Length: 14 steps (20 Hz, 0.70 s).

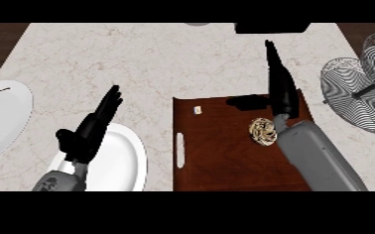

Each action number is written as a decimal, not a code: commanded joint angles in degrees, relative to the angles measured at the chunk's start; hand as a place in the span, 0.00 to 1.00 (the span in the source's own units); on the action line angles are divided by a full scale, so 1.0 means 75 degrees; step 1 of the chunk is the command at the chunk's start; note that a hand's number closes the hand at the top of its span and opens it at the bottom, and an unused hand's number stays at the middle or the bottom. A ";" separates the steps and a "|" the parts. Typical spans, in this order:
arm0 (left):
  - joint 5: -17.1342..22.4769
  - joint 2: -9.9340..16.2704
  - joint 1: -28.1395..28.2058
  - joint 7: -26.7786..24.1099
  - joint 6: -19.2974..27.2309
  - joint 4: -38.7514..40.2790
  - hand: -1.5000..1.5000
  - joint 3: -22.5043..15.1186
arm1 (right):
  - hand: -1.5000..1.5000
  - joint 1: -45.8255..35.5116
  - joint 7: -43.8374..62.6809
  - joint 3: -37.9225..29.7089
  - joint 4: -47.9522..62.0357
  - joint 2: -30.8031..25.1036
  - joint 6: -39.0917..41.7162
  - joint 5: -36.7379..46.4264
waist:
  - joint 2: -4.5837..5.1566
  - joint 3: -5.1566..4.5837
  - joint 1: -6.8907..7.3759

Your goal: Pick the cupcake from the tray and place it in the tiered basket

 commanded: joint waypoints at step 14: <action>-0.0130 -0.0030 0.0121 -0.0124 -0.0129 0.0002 0.50 -0.0007 | 0.00 -0.1611 0.7414 0.1521 -0.2806 -0.1018 0.6077 -0.0442 | 0.0026 0.0052 0.0063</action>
